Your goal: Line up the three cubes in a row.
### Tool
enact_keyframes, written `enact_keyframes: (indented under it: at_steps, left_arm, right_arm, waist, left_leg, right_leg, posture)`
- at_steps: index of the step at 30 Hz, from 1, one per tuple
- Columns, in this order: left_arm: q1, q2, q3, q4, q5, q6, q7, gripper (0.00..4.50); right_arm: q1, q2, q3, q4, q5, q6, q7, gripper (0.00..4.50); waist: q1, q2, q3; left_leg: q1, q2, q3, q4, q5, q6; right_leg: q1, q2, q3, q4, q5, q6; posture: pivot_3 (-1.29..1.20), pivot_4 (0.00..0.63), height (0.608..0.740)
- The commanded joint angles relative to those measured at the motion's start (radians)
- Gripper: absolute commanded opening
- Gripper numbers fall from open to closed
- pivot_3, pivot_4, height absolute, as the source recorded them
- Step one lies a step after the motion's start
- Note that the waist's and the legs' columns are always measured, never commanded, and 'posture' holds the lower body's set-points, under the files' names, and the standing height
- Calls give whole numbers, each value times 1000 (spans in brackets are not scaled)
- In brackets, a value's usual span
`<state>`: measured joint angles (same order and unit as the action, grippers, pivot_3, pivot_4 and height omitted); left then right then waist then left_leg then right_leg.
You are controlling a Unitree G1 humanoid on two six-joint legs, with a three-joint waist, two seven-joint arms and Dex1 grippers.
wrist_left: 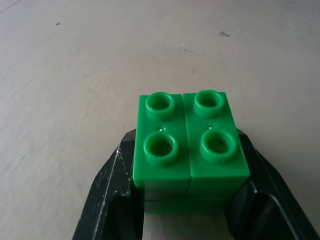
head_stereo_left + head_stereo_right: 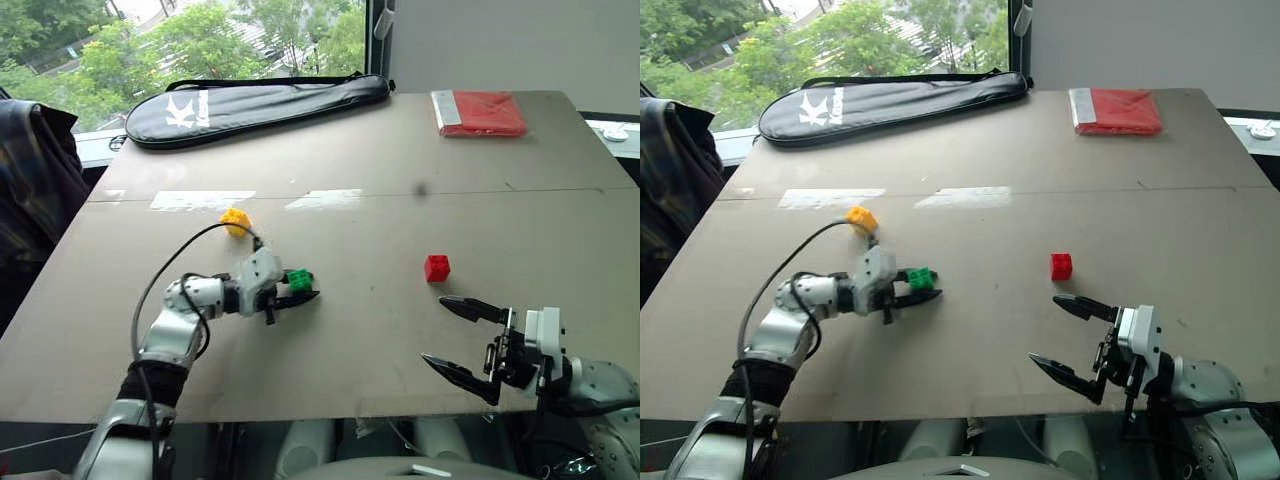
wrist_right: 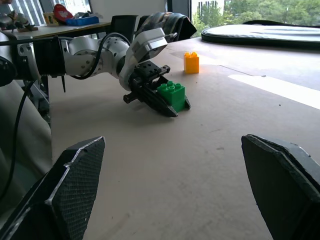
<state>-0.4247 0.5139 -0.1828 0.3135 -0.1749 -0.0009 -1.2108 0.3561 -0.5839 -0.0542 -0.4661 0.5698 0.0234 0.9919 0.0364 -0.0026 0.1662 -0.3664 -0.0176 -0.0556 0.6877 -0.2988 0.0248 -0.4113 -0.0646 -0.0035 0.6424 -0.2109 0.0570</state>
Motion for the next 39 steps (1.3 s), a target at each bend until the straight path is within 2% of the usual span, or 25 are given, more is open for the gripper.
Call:
enact_keyframes:
  at_steps: [1,4,9,26,27,28,32,39]
  left_arm:
    - [-155,-92,-99,87,54,9,-38,1338]
    - [-254,-155,-141,187,82,-6,-56,1338]
    - [-372,-257,-182,340,120,-50,-71,1338]
    - [-416,-294,-171,504,178,-112,-49,1338]
    - [-416,-295,-172,506,180,-116,-49,2360]
    - [-415,-296,-172,508,181,-118,-49,2651]
    - [-390,-292,-172,479,182,-118,-56,4471]
    - [-330,-234,-107,319,125,-85,-45,4471]
  right_arm:
    - [5,10,-40,6,12,-33,4,4500]
    - [2,20,-54,22,8,-45,-2,4500]
    - [22,31,-117,42,13,-62,-20,4500]
    - [49,59,-141,56,-11,-102,-29,4500]
    - [49,58,-141,58,-11,-104,-26,4500]
    - [48,58,-141,61,-11,-105,-25,4500]
    - [45,56,-140,69,-9,-111,-16,4500]
    - [38,55,-122,64,-9,-115,1,4500]
  waist:
    - [-6,-5,3]
    - [-35,-8,5]
    - [-39,-10,7]
    - [-41,-12,8]
    - [-40,-12,8]
    - [-40,-12,8]
    - [-40,-12,8]
    - [-48,-12,8]
  left_leg:
    - [0,-2,1,0,0,0]
    - [-1,-1,0,-1,0,0]
    - [-3,-2,-2,-3,0,0]
    - [-3,1,-3,-2,0,0]
    - [-3,1,-3,-2,0,0]
    - [-2,1,-3,-2,0,0]
    - [-2,1,-3,-1,0,0]
    - [-1,2,-3,-1,0,0]
  right_leg:
    - [0,0,0,0,1,1]
    - [-2,2,1,0,1,2]
    - [-3,2,0,0,1,1]
    - [-3,2,0,0,1,2]
    - [-3,2,0,0,1,2]
    - [-3,2,0,0,1,2]
    - [-2,2,0,0,1,2]
    - [-2,2,0,1,1,2]
  posture:
    - [0,150,701]
    - [0,150,701]
    - [0,150,701]
    - [0,150,701]
    - [0,150,701]
    - [0,150,701]
    - [0,150,701]
    - [0,150,701]
